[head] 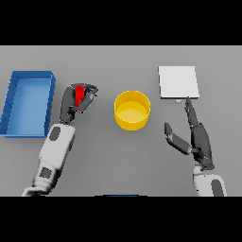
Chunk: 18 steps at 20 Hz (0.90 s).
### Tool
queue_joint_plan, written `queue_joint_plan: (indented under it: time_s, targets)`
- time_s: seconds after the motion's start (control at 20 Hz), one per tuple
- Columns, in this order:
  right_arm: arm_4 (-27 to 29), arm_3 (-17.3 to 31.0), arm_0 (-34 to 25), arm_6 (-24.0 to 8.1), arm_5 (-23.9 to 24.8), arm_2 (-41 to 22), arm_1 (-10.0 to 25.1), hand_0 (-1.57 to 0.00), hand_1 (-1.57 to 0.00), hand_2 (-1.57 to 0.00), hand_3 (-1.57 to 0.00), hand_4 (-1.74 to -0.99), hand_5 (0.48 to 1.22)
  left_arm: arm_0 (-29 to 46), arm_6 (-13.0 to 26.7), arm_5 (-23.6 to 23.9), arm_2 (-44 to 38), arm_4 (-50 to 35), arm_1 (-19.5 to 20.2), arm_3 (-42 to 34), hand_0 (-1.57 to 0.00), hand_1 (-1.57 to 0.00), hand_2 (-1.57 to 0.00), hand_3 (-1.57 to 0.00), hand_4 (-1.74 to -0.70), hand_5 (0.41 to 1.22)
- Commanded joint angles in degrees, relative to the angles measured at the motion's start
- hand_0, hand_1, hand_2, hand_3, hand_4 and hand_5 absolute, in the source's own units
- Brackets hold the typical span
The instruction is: Pick up the red beaker and tilt it to pour out 1 green nut into yellow bowl. Pick up the yellow bowl and place it on the metallic measuring scale.
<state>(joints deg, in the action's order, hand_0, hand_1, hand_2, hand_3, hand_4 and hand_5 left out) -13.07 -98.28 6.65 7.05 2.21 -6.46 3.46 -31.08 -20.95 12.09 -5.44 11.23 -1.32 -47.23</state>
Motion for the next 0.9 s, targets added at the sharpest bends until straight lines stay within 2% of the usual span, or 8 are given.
queue_joint_plan:
  time_s: [0.0, 0.05, 0.25, 0.35, 0.5, 0.6, 0.75, 0.85]
  targets:
    - [0.08, 0.12, -0.29, 0.01, -0.20, 0.09, 0.25, 0.00, 0.00, 0.00, 0.00, -1.186, 0.670, 0.00, 0.57, 0.19, 0.21, 0.11, 0.30, -1.03, -1.46, -1.47, -1.47, -1.42, -1.69, 1.129]
    - [0.13, 0.89, -0.32, 0.73, -0.16, 0.25, 0.24, 0.00, 0.00, 0.00, 0.00, -1.175, 0.667, -0.34, 1.79, 0.17, 0.71, 0.42, 0.63, -2.19, -1.49, -1.49, -1.49, -1.45, -1.70, 1.127]
    - [-1.65, 1.58, -0.83, 0.21, 1.01, 0.37, 0.78, 0.00, 0.00, 0.00, 0.00, -1.116, 0.656, -1.55, 5.52, -0.62, 3.63, 2.98, 3.05, -6.02, -1.54, -1.54, -1.54, -1.52, -1.72, 1.127]
    - [-2.32, 1.87, -0.94, 1.05, 1.35, -0.04, 0.51, 0.00, 0.00, 0.00, 0.00, -1.103, 0.656, -1.64, 7.39, -2.01, 7.20, 6.66, 5.81, -9.24, -1.55, -1.55, -1.55, -1.54, -1.73, 1.134]
    - [-2.60, 1.41, -0.18, 1.60, 1.28, -0.20, 0.66, 0.00, 0.00, 0.00, 0.00, -1.092, 0.661, -4.02, 12.97, -3.58, 13.89, 14.81, 9.36, -11.32, -1.56, -1.56, -1.56, -1.55, -1.74, 1.136]
    - [-1.86, 0.98, 0.71, 2.86, 0.58, -0.21, 0.83, 0.00, 0.00, 0.00, 0.00, -1.092, 0.667, -4.46, 14.91, -4.61, 16.35, 17.11, 9.85, -12.29, -1.56, -1.56, -1.56, -1.55, -1.74, 1.127]
    - [-2.22, 0.76, 0.60, 1.56, 0.73, -0.11, 1.11, 0.00, 0.00, 0.00, 0.00, -1.092, 0.664, -4.38, 16.41, -5.43, 18.59, 18.76, 10.11, -13.30, -1.56, -1.56, -1.56, -1.55, -1.74, 1.136]
    - [-1.46, 0.42, -0.07, 1.33, 0.19, 0.17, 1.33, 0.00, 0.00, 0.00, 0.00, -1.096, 0.670, -7.17, 19.64, -7.40, 21.73, 22.36, 11.26, -13.21, -1.56, -1.56, -1.56, -1.56, -1.74, 1.149]
